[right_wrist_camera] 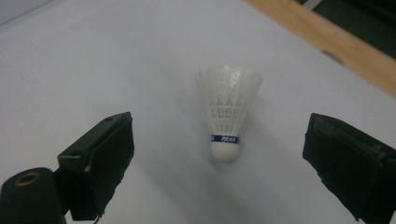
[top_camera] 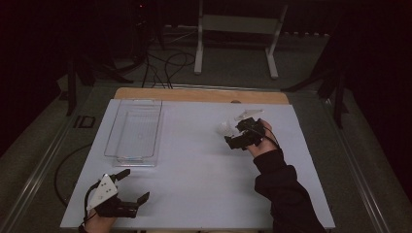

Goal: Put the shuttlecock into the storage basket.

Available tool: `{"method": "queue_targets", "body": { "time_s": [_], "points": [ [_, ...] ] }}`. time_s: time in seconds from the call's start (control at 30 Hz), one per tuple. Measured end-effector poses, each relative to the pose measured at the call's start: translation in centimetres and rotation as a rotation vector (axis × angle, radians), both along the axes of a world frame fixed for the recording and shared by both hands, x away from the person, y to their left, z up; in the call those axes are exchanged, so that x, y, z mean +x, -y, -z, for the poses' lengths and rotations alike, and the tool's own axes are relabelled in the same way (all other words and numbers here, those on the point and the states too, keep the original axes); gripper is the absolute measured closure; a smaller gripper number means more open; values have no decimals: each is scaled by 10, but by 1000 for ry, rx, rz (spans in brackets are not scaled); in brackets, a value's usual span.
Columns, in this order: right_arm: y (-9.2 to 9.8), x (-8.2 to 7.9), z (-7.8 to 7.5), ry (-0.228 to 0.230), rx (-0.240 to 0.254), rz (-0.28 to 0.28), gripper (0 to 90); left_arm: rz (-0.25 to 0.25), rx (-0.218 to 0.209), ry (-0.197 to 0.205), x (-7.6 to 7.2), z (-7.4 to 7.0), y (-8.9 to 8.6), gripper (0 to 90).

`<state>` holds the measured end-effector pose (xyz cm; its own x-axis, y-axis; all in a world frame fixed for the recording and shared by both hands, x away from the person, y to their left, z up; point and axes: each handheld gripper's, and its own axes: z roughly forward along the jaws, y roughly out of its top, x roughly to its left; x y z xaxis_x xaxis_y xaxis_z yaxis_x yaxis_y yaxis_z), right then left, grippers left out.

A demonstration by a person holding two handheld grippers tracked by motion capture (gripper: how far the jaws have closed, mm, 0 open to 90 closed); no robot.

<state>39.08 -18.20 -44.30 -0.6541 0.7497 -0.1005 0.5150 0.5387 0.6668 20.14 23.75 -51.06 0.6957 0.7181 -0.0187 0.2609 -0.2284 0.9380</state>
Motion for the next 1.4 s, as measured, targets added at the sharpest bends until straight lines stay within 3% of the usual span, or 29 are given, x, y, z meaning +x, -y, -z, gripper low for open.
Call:
{"method": "queue_targets", "body": {
  "time_s": [0.07,0.2,0.33,0.57,0.77,0.97,1.23,1.4],
  "points": [
    [-1,5,3,-37,-10,14,90,0,-1,2,0,0,0,2],
    [-3,9,7,-37,-41,26,90,-2,0,0,0,0,0,2],
    [-3,14,10,-72,-47,64,90,-7,-4,1,0,0,-1,2],
    [-1,22,19,-153,-73,64,90,-1,-3,1,0,0,0,2],
    [0,30,28,-251,-78,60,92,-7,-4,2,0,0,-2,2],
    [-3,38,30,-295,-128,69,101,-1,-5,0,1,1,-1,2],
    [-4,51,33,-372,-167,110,132,-4,-9,-1,1,1,-2,2],
    [-8,55,34,-394,-180,117,150,-4,-14,-2,1,1,-2,2]
  ]
}}
